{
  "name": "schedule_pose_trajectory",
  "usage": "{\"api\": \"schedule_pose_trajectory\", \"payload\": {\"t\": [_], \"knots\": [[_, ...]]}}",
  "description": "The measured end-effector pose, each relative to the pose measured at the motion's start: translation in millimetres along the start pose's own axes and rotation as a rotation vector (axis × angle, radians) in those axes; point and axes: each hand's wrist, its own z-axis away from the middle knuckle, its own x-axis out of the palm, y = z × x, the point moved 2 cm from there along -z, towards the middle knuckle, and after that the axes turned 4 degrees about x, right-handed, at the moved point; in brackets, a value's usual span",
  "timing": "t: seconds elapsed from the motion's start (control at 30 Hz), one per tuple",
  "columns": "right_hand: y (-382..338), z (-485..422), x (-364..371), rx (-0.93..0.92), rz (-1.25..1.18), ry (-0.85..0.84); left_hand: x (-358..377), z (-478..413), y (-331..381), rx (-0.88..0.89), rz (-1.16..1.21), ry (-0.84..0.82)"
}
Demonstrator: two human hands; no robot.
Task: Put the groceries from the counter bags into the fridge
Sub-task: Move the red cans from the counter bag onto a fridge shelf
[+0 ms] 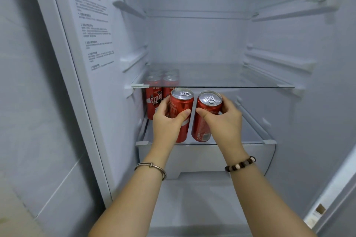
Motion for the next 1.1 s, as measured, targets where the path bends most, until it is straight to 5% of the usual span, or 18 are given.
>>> {"api": "schedule_pose_trajectory", "payload": {"t": [0.23,0.73,1.1], "knots": [[10,-13,8,0.037,0.075,0.002,-5,-8,-9,-0.028,0.011,0.056],[38,-22,17,0.208,0.258,-0.297,-22,-28,-19,-0.082,-0.083,0.286],[52,-19,29,0.184,0.264,-0.276,-17,-45,-45,-0.041,-0.31,0.308]]}}
